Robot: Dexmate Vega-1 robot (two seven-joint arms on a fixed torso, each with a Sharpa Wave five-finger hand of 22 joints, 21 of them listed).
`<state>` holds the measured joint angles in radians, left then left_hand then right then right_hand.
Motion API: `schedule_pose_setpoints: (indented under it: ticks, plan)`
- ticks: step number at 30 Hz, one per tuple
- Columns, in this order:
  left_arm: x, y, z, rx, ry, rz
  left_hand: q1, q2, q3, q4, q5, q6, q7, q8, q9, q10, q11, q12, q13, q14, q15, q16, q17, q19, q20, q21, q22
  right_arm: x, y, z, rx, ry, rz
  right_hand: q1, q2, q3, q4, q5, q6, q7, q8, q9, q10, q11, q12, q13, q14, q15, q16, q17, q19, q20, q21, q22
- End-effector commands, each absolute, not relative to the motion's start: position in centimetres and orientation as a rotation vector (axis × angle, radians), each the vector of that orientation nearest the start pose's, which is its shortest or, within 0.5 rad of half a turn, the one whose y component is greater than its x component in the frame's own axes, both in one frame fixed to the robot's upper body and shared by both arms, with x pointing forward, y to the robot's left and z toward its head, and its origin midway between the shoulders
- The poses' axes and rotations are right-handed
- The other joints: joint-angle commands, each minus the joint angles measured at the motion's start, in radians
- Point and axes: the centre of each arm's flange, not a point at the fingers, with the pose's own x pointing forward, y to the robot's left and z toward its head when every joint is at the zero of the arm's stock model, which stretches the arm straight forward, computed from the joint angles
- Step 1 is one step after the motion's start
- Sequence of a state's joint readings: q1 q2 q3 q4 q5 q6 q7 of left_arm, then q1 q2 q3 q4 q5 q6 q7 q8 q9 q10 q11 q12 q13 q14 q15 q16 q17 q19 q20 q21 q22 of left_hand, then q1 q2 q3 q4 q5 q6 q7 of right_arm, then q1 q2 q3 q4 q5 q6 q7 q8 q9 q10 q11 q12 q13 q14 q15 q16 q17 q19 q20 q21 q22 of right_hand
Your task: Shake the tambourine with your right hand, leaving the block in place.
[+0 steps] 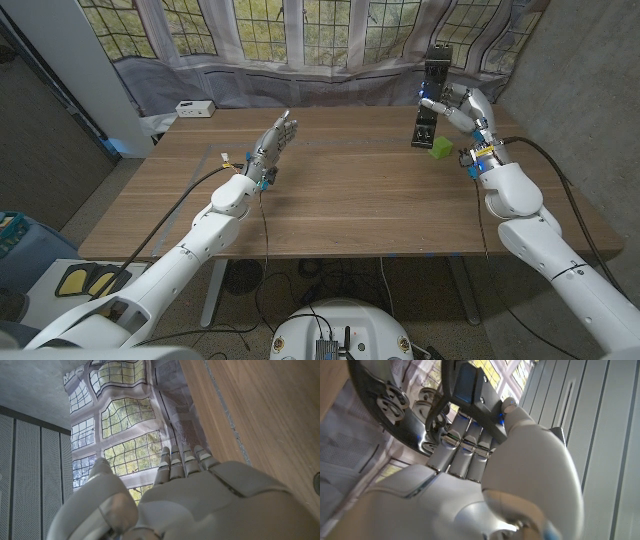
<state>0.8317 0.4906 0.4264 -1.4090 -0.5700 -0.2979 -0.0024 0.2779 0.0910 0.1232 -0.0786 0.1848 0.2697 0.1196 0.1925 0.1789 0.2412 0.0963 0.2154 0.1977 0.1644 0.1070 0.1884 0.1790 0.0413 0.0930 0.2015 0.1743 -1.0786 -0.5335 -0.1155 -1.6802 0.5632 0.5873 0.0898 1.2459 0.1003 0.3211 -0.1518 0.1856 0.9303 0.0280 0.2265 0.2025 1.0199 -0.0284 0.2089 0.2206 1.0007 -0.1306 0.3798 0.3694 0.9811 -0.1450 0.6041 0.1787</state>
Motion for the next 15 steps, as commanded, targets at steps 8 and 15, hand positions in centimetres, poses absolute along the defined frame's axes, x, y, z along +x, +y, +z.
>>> schedule_pose_setpoints:
  ticks: [8,15]
  plan:
    - [63.2,22.9,0.0,0.024,-0.686,-0.309,-0.006,0.007,0.003,-0.006,-0.001,0.006,-0.005,-0.003,0.002,0.004,0.002,0.0,0.002,-0.005,-0.004,0.0,0.002,-0.009,0.002,-0.004,0.006,57.4,-39.1,-2.8,1.187,-1.062,0.316,0.051,0.057,0.002,0.005,0.006,0.103,-0.112,0.002,0.004,-0.006,-0.015,-0.002,0.005,0.02,-0.09,-0.003,0.004,-0.006,-0.013,0.01,0.004]
    - [63.0,22.9,-0.2,0.028,-0.68,-0.307,-0.007,0.006,0.003,-0.006,-0.001,0.006,-0.005,-0.003,0.002,0.003,-0.001,0.0,0.002,-0.005,-0.004,0.0,0.002,-0.009,0.003,-0.004,0.006,57.7,-39.0,-3.5,1.182,-1.036,0.32,0.049,0.057,0.002,0.006,0.006,0.102,-0.115,0.002,0.004,-0.007,-0.025,-0.002,0.006,0.019,-0.093,-0.006,0.004,-0.01,-0.016,0.012,0.003]
